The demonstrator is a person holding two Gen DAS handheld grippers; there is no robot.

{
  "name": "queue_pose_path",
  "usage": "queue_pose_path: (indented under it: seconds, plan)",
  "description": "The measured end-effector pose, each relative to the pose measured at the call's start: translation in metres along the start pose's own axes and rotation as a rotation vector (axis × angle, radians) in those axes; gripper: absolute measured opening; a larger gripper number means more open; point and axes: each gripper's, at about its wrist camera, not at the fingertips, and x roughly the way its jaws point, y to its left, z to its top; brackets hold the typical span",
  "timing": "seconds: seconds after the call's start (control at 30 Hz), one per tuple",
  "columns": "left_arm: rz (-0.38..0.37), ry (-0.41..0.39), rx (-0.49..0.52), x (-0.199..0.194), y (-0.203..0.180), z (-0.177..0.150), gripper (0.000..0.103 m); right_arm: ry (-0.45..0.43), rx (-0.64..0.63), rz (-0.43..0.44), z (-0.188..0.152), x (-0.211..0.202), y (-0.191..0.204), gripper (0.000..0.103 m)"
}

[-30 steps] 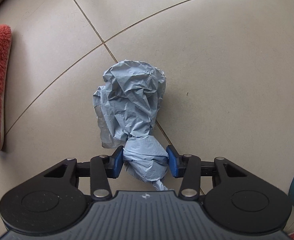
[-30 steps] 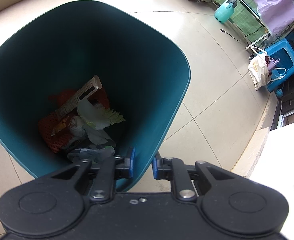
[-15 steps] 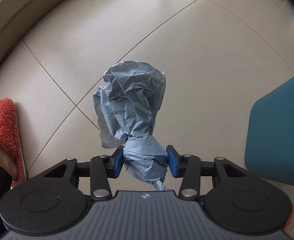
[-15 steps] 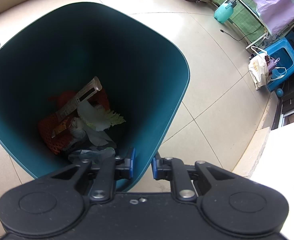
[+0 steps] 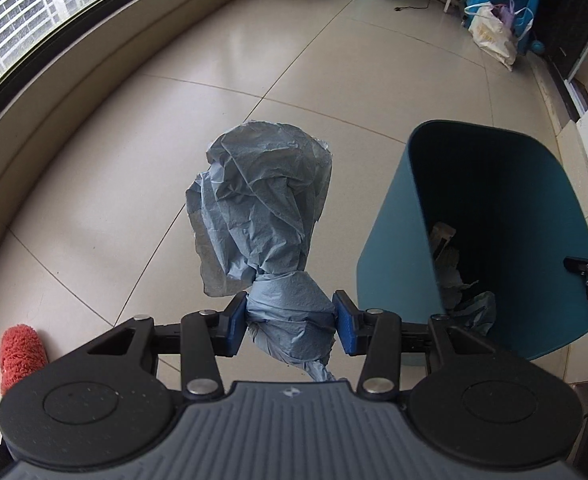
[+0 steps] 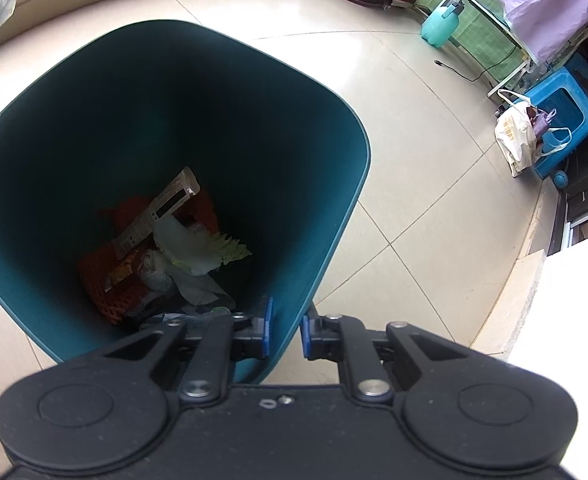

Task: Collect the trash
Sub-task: 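Carry the blue plastic bag into the wastebasket with the left gripper, then open the left gripper to release the blue bag into the basket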

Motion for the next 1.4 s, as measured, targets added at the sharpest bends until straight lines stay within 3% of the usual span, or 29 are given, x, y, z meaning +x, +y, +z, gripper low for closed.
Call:
queue_pose_path:
  seconds: [0.27, 0.43, 0.6, 0.83, 1.03, 1.1, 1.17, 1.4]
  plan:
    - [-0.120, -0.051, 0.212, -0.010, -0.086, 0.028, 0.044, -0.013, 0.030, 0.004, 0.000, 0.002, -0.001, 0.011]
    - [-0.131, -0.018, 0.285, 0.027, -0.121, 0.033, 0.044, -0.029, 0.044, 0.019, -0.004, 0.000, -0.005, 0.011]
    - [-0.094, 0.036, 0.350, 0.064, -0.147, 0.026, 0.044, -0.039, 0.035, 0.014, -0.005, -0.001, -0.004, 0.011]
    - [-0.081, 0.134, 0.369, 0.116, -0.165, 0.023, 0.044, -0.050, 0.032, 0.015, -0.007, -0.003, -0.004, 0.011]
    - [-0.116, 0.138, 0.372, 0.125, -0.169, 0.019, 0.047, -0.059, 0.034, 0.017, -0.010, -0.005, -0.004, 0.011]
    - [-0.132, 0.131, 0.365, 0.123, -0.168, 0.018, 0.064, -0.065, 0.044, 0.026, -0.011, -0.006, -0.005, 0.014]
    - [-0.145, 0.120, 0.352, 0.121, -0.167, 0.016, 0.072, -0.068, 0.060, 0.039, -0.012, -0.007, -0.006, 0.016]
    - [-0.168, 0.100, 0.314, 0.105, -0.158, 0.006, 0.073, -0.112, 0.100, 0.063, -0.018, -0.028, -0.011, 0.025]
